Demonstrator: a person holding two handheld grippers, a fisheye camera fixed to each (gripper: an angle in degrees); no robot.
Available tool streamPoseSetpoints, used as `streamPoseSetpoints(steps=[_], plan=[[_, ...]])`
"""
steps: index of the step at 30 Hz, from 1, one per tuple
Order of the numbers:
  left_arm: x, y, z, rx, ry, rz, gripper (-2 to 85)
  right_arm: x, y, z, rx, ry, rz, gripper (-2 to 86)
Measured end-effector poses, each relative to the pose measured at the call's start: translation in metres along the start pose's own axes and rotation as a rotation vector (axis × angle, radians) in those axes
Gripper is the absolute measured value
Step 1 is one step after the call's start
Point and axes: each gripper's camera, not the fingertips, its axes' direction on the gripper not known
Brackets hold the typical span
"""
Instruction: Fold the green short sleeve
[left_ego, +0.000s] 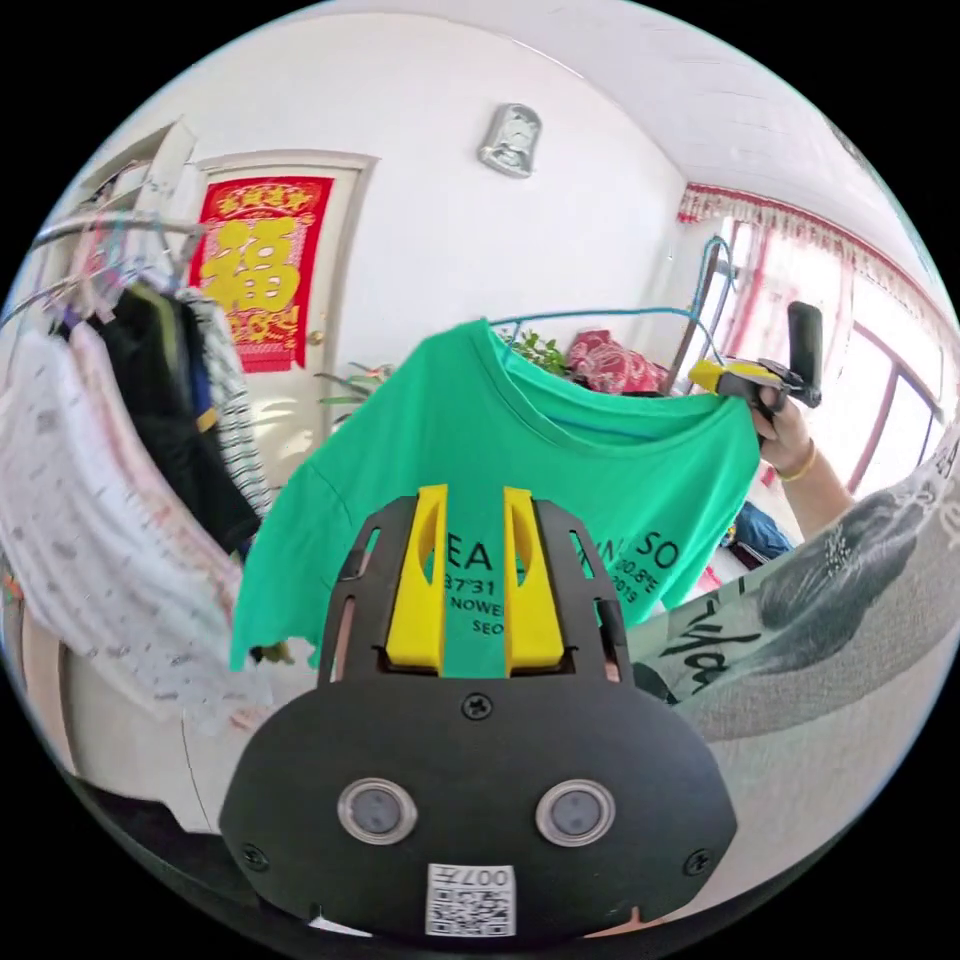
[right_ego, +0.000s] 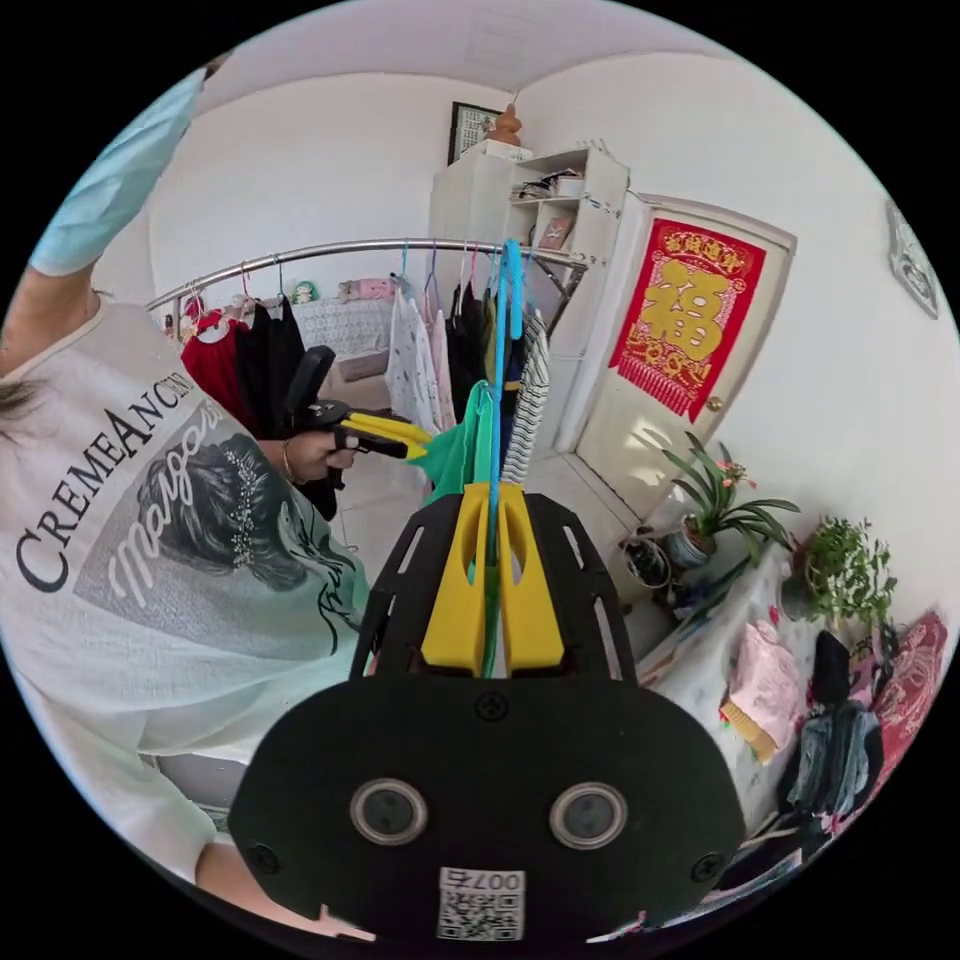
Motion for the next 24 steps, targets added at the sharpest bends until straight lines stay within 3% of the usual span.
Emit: streamPoseSetpoints(steps=[6, 12, 18, 24], plan=[[0.097, -0.115, 0.075, 0.001, 0.164, 0.179, 15.1, -0.016, 0.083, -0.113, -0.038, 0.225, 0.103, 0.3], [0.215, -0.212, 0.145, -0.033, 0.484, 0.397, 16.6, -0.04, 0.145, -0.211, -0.039, 0.37, 0.245, 0.3], [0.327, -0.304, 0.217, -0.173, 0.81, 0.644, 0.9, -0.057, 0.186, -0.279, -0.038, 0.521, 0.443, 0.4], [0.402, -0.389, 0.273, -0.345, 1.075, 0.704, -0.8, -0.052, 0.232, -0.307, -0.037, 0.689, 0.755, 0.1]])
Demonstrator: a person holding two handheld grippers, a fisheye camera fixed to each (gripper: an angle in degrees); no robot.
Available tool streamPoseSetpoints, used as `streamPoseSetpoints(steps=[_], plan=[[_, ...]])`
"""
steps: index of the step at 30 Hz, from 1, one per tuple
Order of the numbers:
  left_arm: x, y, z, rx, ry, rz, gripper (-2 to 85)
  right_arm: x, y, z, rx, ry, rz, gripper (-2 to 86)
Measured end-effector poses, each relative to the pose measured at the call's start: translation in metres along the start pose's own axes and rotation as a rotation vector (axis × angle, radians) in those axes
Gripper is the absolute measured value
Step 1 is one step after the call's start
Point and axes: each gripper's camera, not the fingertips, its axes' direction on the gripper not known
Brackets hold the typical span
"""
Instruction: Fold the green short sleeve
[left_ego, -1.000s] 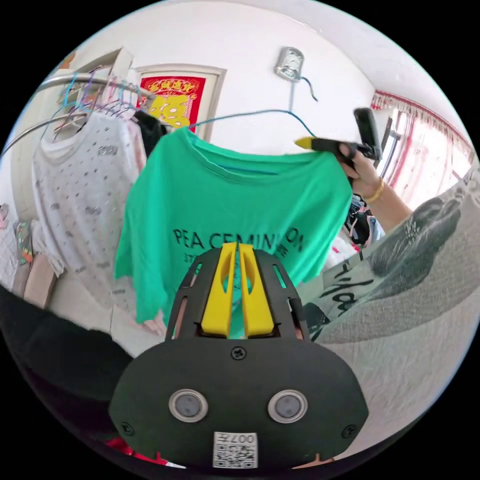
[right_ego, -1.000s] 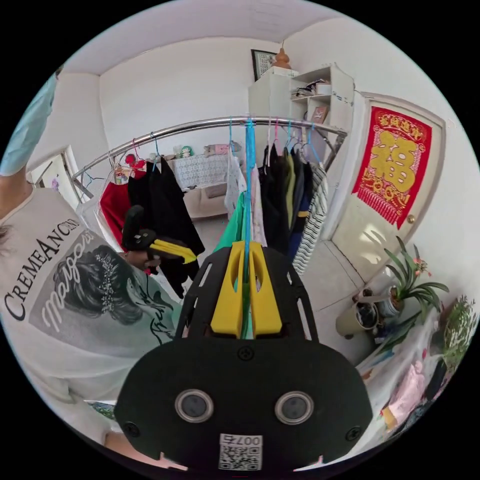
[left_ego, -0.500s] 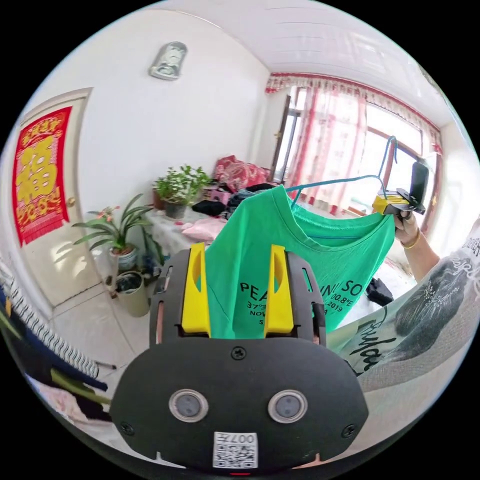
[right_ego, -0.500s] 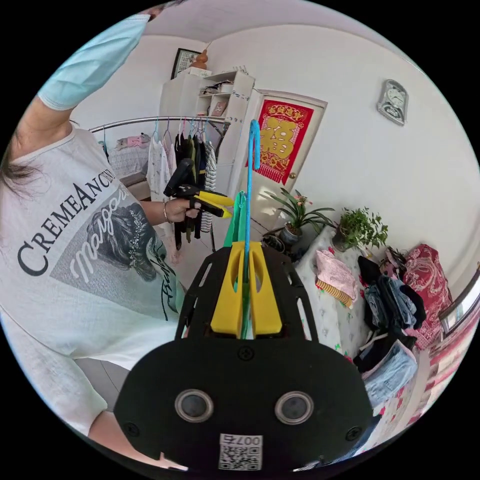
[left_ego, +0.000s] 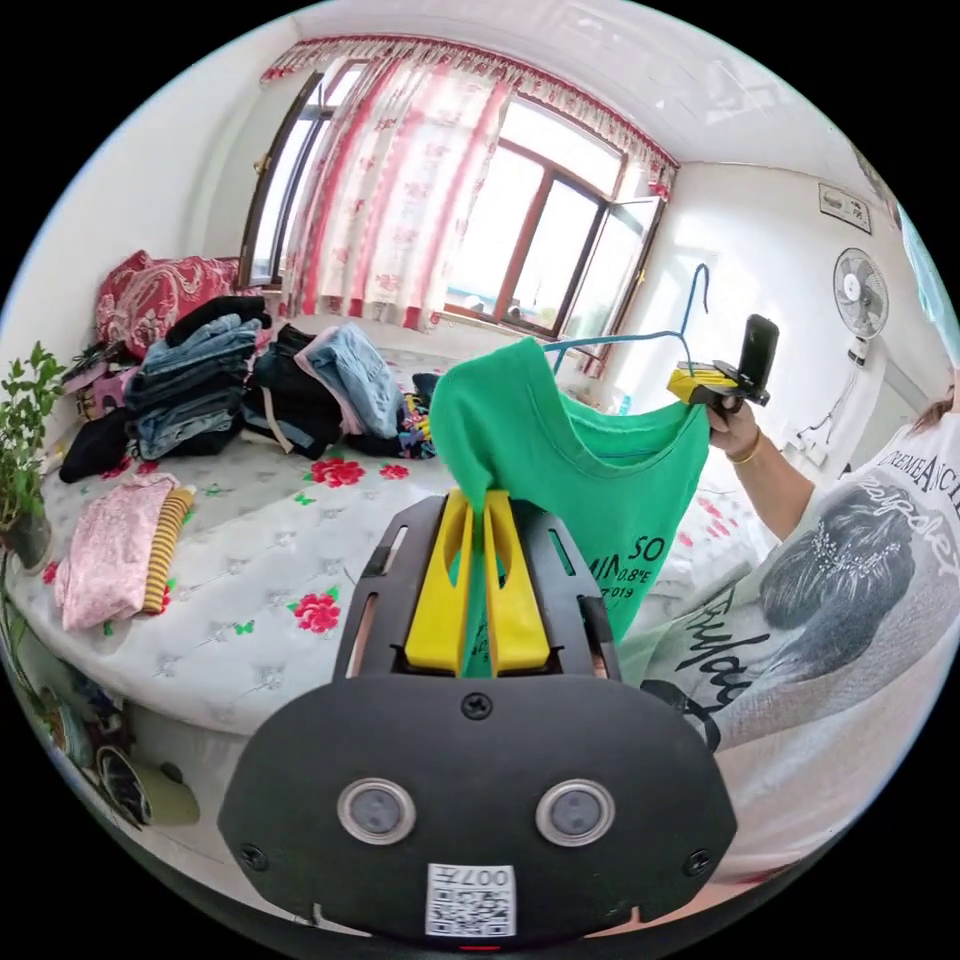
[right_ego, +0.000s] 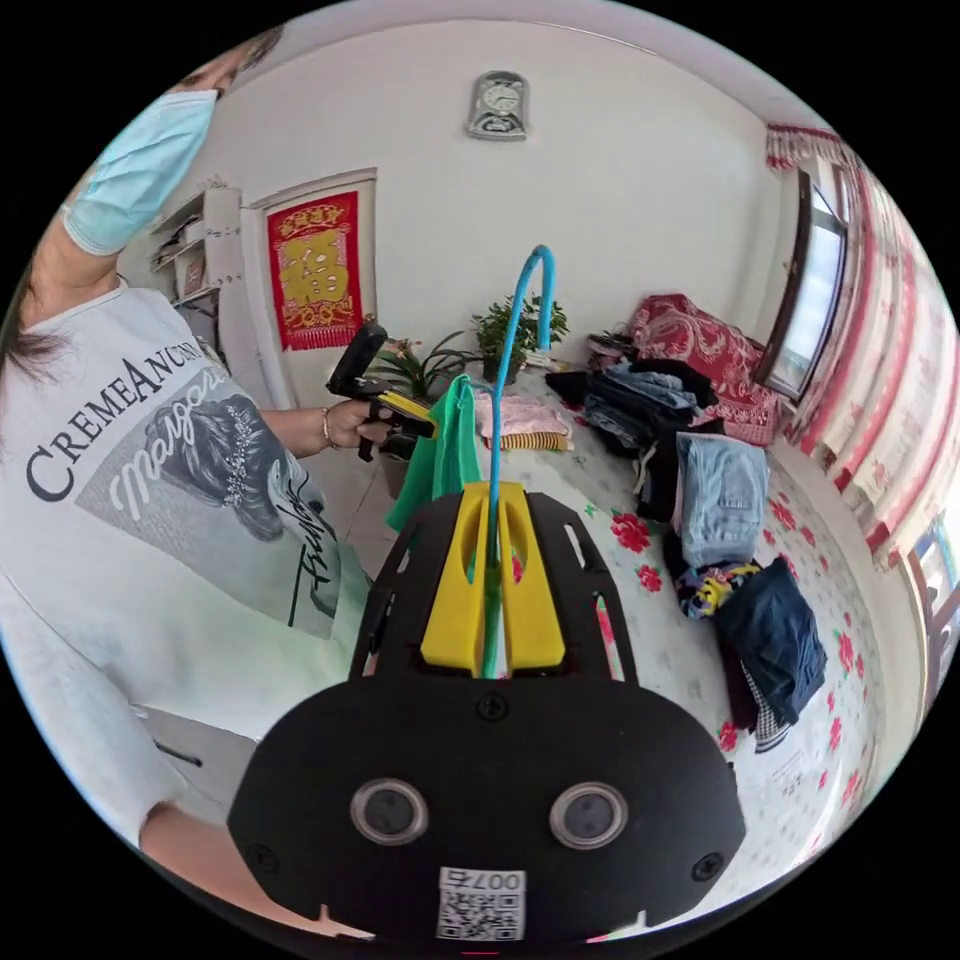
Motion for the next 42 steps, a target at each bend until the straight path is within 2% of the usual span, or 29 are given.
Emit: streamPoseSetpoints(steps=[6, 10, 11, 16, 21, 25, 28, 30, 31, 32, 36, 39, 42], plan=[[-0.059, -0.092, 0.006, -0.083, 0.121, -0.003, -0.9, 0.04, -0.001, 0.032, -0.029, 0.016, 0.246, -0.1], [-0.143, -0.126, -0.004, -0.073, 0.136, -0.293, -0.9, 0.08, 0.014, 0.028, 0.065, 0.038, 0.429, -0.2], [-0.169, -0.131, -0.007, -0.045, 0.217, -0.382, -0.9, 0.092, 0.023, 0.023, 0.091, 0.029, 0.48, -0.2], [-0.223, -0.158, -0.01, -0.056, 0.238, -0.588, -1.0, 0.13, 0.076, 0.003, 0.186, 0.021, 0.728, -0.2], [-0.212, -0.222, 0.004, -0.131, 0.297, -0.435, -1.0, 0.159, 0.136, -0.048, 0.346, 0.093, 0.905, -0.1], [-0.19, -0.269, 0.022, -0.219, 0.297, -0.39, -0.9, 0.189, 0.208, -0.123, 0.656, 0.173, 1.091, 0.2], [-0.183, -0.293, 0.024, -0.262, 0.249, -0.39, -0.9, 0.197, 0.279, -0.191, 0.852, 0.375, 1.31, 1.2], [-0.181, -0.306, 0.023, -0.294, 0.226, -0.381, -0.9, 0.194, 0.318, -0.232, 0.824, 0.601, 1.438, 3.0], [-0.18, -0.313, 0.021, -0.297, 0.207, -0.379, -0.9, 0.192, 0.343, -0.255, 0.719, 0.782, 1.514, 4.8], [-0.18, -0.319, 0.018, -0.294, 0.193, -0.391, -0.9, 0.192, 0.375, -0.271, 0.62, 0.876, 1.615, 6.8], [-0.183, -0.339, 0.01, -0.296, 0.167, -0.431, -0.9, 0.176, 0.458, -0.287, 0.394, 0.871, 1.897, 8.7], [-0.182, -0.356, 0.005, -0.305, 0.134, -0.433, -0.9, 0.16, 0.455, -0.268, 0.433, 0.832, 1.806, 9.6], [-0.181, -0.37, 0.002, -0.311, 0.13, -0.442, -0.9, 0.181, 0.41, -0.202, 0.307, 0.617, 1.623, 10.5]])
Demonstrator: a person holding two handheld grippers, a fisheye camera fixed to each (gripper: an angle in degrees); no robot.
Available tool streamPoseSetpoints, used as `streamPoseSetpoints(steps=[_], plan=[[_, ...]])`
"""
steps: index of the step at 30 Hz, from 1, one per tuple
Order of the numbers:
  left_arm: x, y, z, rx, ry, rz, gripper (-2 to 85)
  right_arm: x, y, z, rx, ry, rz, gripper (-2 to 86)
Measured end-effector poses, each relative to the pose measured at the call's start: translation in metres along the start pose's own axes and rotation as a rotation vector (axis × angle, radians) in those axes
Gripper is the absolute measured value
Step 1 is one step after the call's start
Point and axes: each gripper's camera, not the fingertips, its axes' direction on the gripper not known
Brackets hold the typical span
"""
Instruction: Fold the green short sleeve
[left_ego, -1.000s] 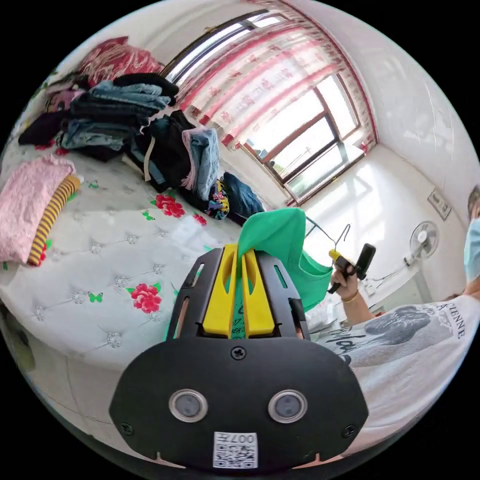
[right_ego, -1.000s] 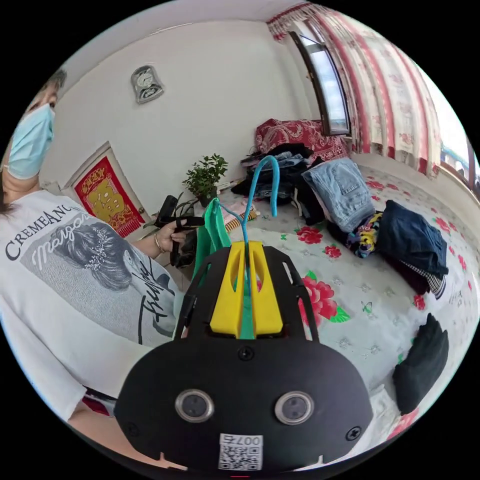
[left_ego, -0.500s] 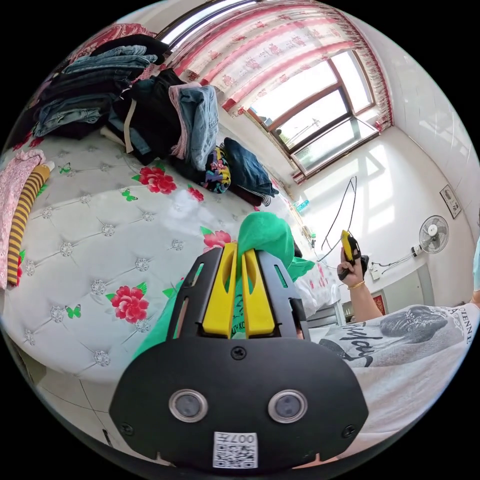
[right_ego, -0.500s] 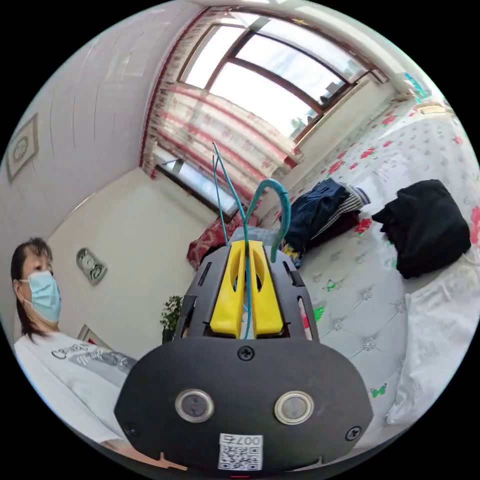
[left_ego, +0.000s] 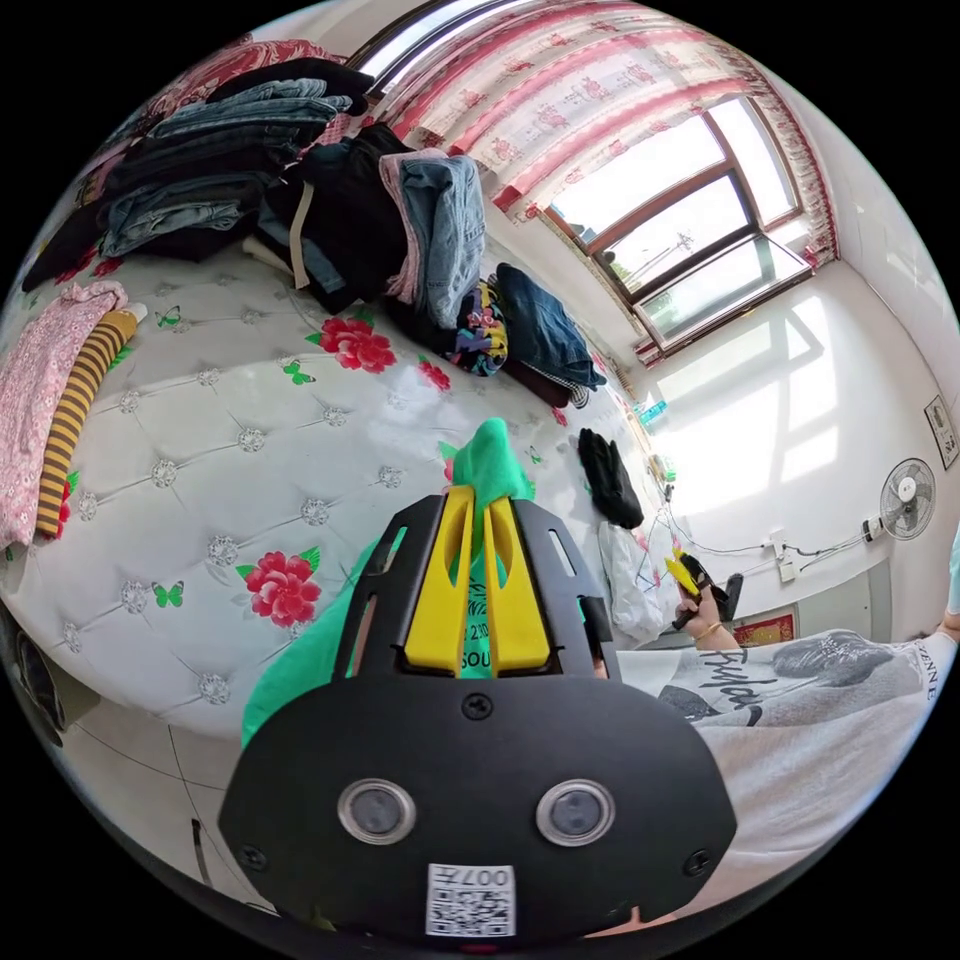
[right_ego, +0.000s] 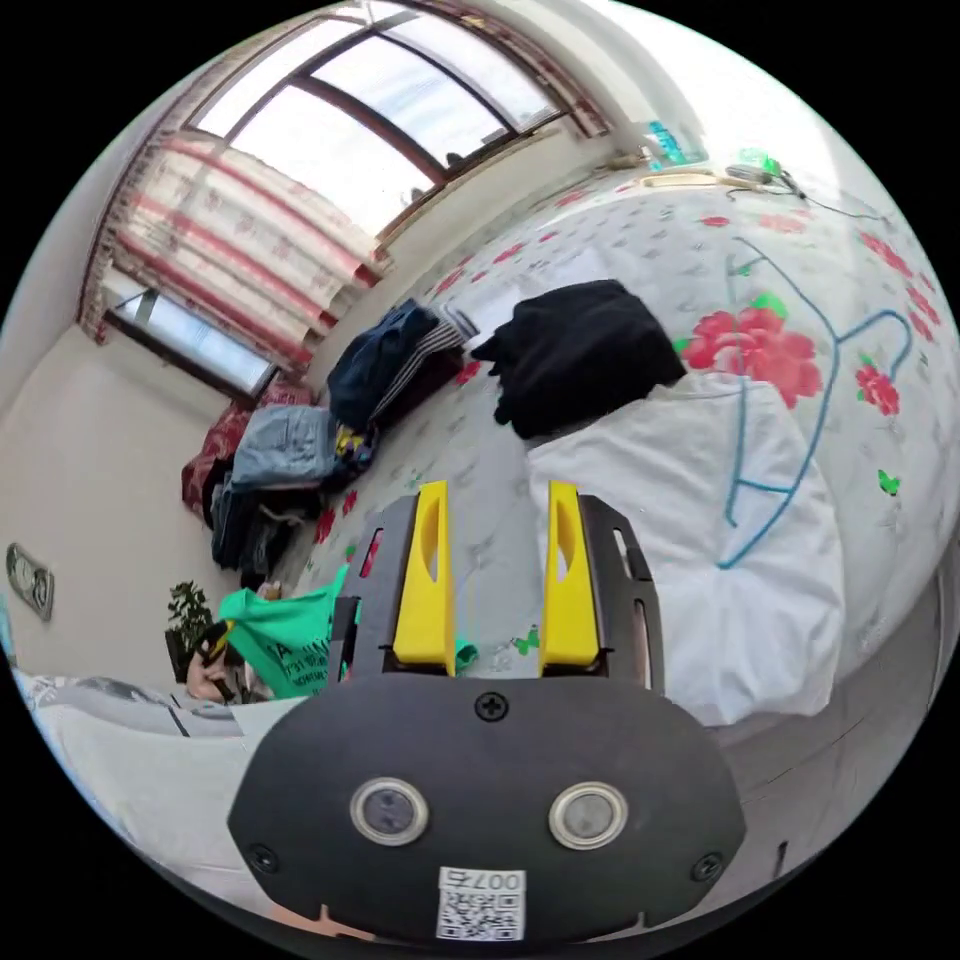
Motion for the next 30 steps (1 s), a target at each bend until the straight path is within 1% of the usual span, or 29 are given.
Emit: streamPoseSetpoints(steps=[2, 3, 5, 7, 10, 11, 13, 16, 19, 21, 23, 24, 25, 26, 28, 30], plan=[[0.005, -0.008, -0.005, -0.007, -0.004, 0.001, -0.9, -0.064, 0.029, 0.065, -0.187, -0.094, -0.183, 11.2], [0.006, -0.01, -0.006, -0.008, -0.004, 0.0, -0.9, -0.08, 0.038, 0.082, -0.236, -0.118, -0.221, 11.4], [0.011, -0.016, -0.012, -0.015, 0.001, 0.002, -0.9, -0.141, 0.073, 0.145, -0.414, -0.17, -0.364, 11.9], [0.015, -0.019, -0.017, -0.027, -0.003, 0.018, -0.9, -0.182, 0.098, 0.181, -0.503, -0.175, -0.456, 11.8], [0.017, -0.025, -0.026, -0.05, -0.017, 0.032, -0.9, -0.226, 0.127, 0.225, -0.565, -0.126, -0.571, 8.3], [0.015, -0.027, -0.029, -0.054, -0.017, 0.024, -0.9, -0.233, 0.134, 0.243, -0.626, -0.074, -0.582, 5.1], [0.013, -0.032, -0.034, -0.053, -0.013, 0.013, -0.9, -0.234, 0.132, 0.255, -0.674, 0.01, -0.556, 2.3], [0.01, -0.051, -0.043, -0.041, 0.003, 0.018, -0.9, -0.241, 0.096, 0.226, -0.567, -0.027, -0.54, 0.7], [0.023, -0.092, -0.052, -0.039, -0.053, 0.123, -0.8, -0.263, 0.037, 0.178, -0.395, 0.008, -0.588, 0.3], [0.036, -0.125, -0.064, 0.044, -0.065, 0.189, -0.6, -0.281, 0.003, 0.153, -0.277, 0.038, -0.616, 0.3], [0.058, -0.173, -0.076, 0.172, -0.08, 0.297, 0.2, -0.309, -0.039, 0.128, -0.125, 0.094, -0.638, 0.6], [0.063, -0.184, -0.076, 0.187, -0.094, 0.32, 0.5, -0.315, -0.046, 0.125, -0.094, 0.102, -0.646, 0.8], [0.07, -0.203, -0.073, 0.196, -0.138, 0.333, 2.7, -0.325, -0.059, 0.122, -0.038, 0.13, -0.645, 1.2], [0.073, -0.216, -0.069, 0.184, -0.209, 0.314, 4.8, -0.329, -0.067, 0.125, -0.02, 0.197, -0.611, 1.7], [0.07, -0.219, -0.066, 0.169, -0.264, 0.278, 7.0, -0.324, -0.067, 0.133, -0.052, 0.251, -0.571, 2.6], [0.062, -0.201, -0.066, 0.181, -0.269, 0.269, 7.4, -0.306, -0.046, 0.136, -0.09, 0.21, -0.528, 3.5]])
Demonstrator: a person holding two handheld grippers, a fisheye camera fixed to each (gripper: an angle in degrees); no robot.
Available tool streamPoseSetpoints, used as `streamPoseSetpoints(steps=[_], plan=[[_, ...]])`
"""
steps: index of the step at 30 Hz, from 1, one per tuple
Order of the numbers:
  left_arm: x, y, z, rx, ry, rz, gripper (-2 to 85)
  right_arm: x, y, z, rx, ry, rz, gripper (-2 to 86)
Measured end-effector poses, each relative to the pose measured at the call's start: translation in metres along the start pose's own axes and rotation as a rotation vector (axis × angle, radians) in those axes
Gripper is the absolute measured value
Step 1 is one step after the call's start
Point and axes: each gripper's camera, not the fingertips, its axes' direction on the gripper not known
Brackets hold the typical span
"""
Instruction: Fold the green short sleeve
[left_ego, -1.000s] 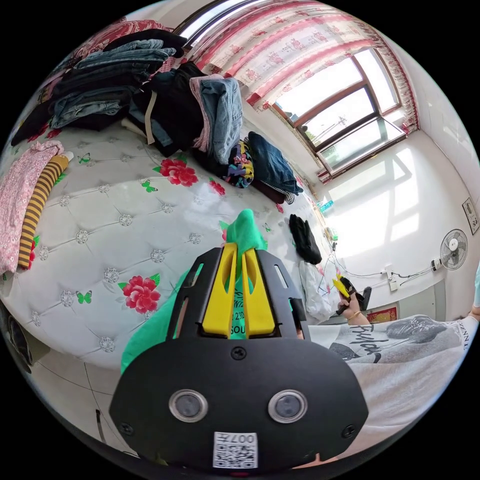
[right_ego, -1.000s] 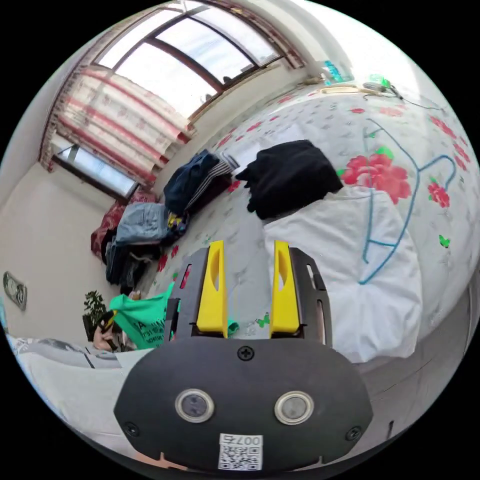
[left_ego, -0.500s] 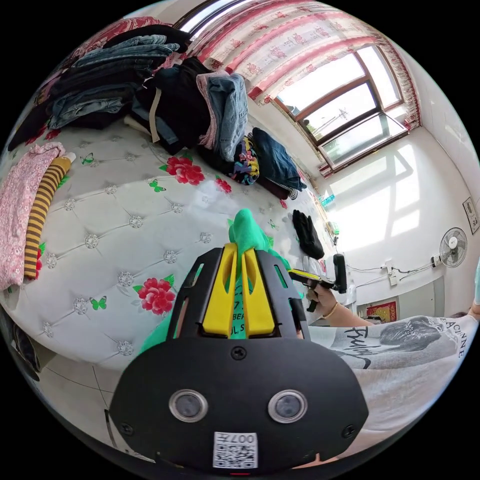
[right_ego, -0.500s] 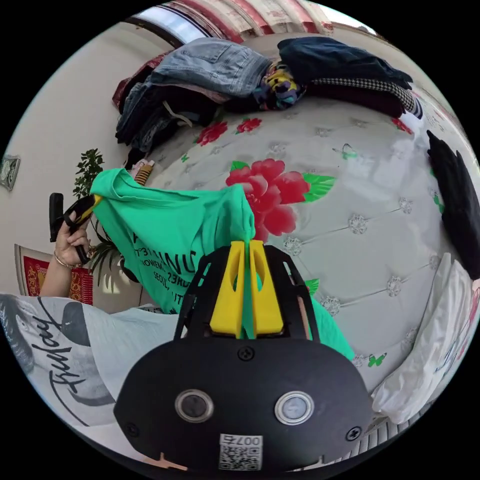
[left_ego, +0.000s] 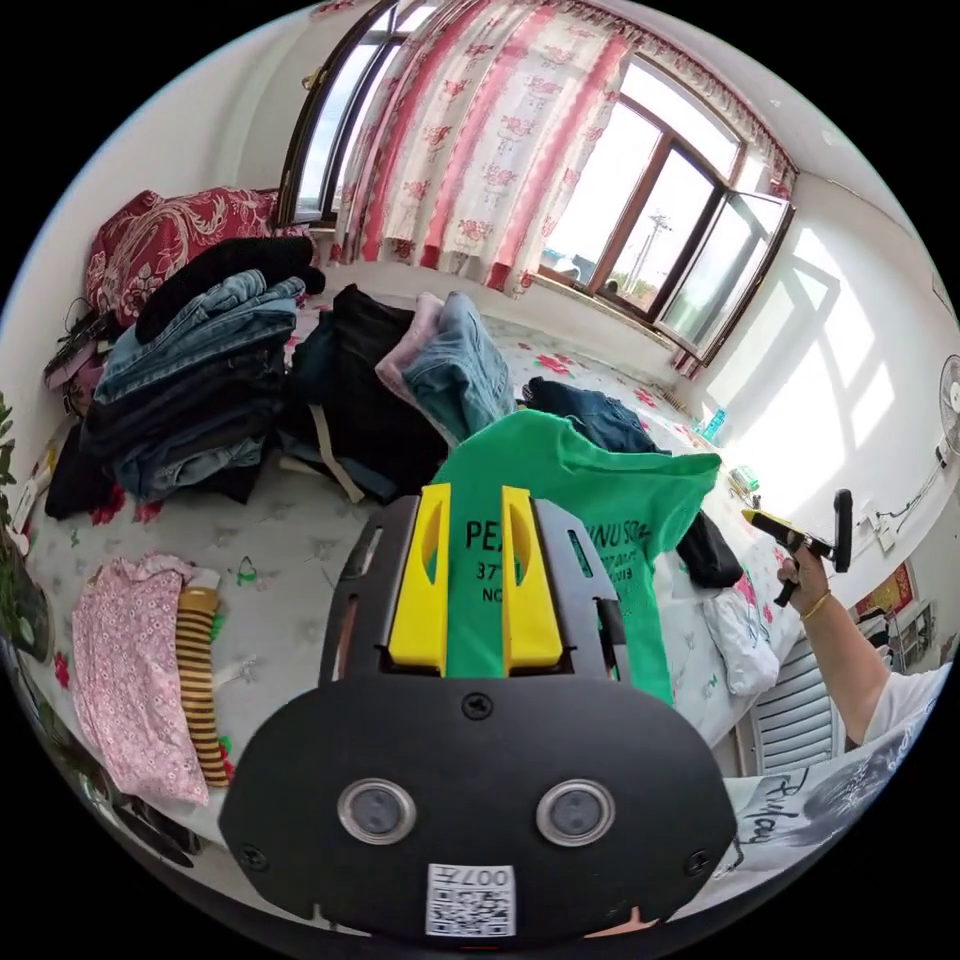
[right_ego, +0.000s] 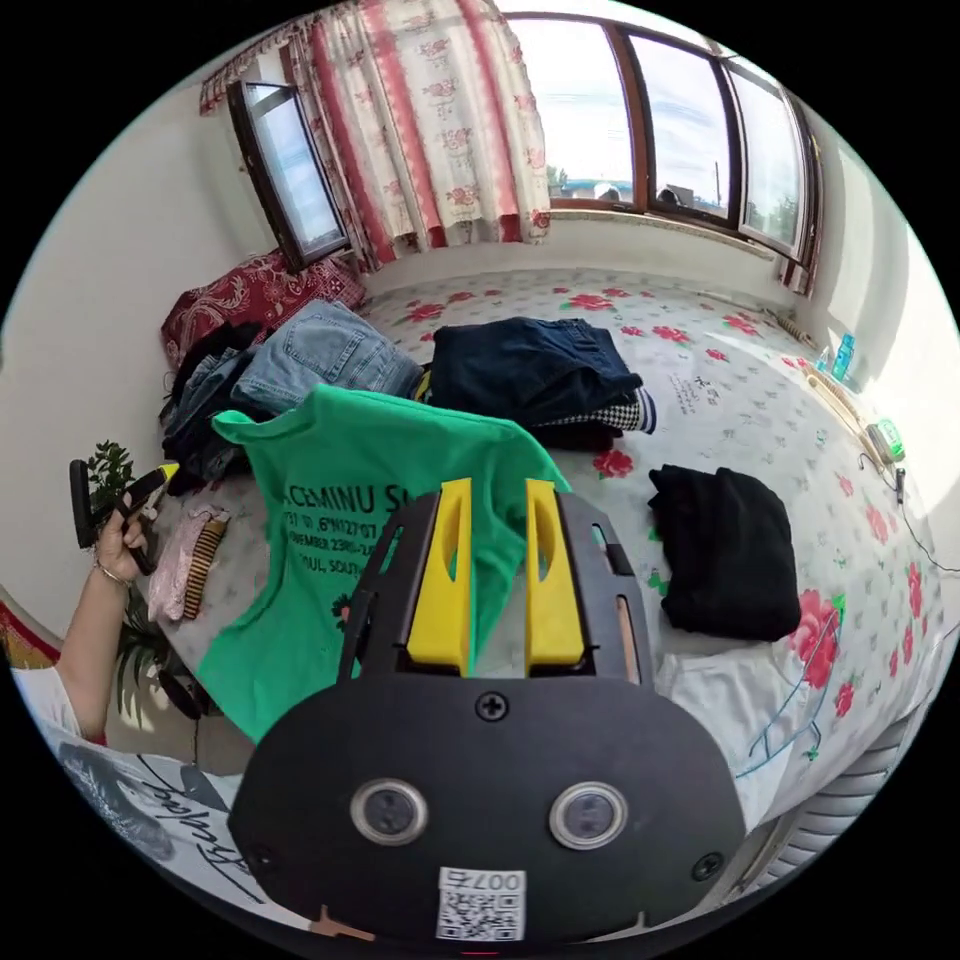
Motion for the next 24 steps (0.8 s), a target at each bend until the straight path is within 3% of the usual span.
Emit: streamPoseSetpoints(steps=[3, 8, 11, 16, 19, 21, 24], plan=[[-0.01, 0.066, 0.006, -0.104, -0.031, -0.021, 7.0, -0.002, 0.086, 0.024, -0.106, -0.093, 0.002, 5.5], [-0.044, 0.205, -0.004, -0.425, -0.149, -0.21, 7.3, -0.015, 0.271, 0.061, -0.485, -0.124, 0.074, 7.9], [-0.061, 0.234, -0.024, -0.484, -0.245, -0.267, 8.6, -0.023, 0.322, 0.057, -0.571, -0.137, 0.122, 9.0], [-0.086, 0.222, -0.027, -0.422, -0.311, -0.288, 13.4, -0.052, 0.331, 0.077, -0.642, -0.147, 0.074, 10.9], [-0.096, 0.217, 0.004, -0.537, -0.296, -0.279, 13.6, -0.081, 0.33, 0.089, -0.695, 0.024, 0.002, 9.4], [-0.083, 0.21, 0.012, -0.56, -0.414, -0.146, 6.3, -0.094, 0.333, 0.09, -0.699, 0.078, -0.047, 7.6], [-0.071, 0.198, 0.021, -0.634, -0.338, 0.011, -0.1, -0.097, 0.334, 0.085, -0.703, 0.013, -0.076, 3.0]])
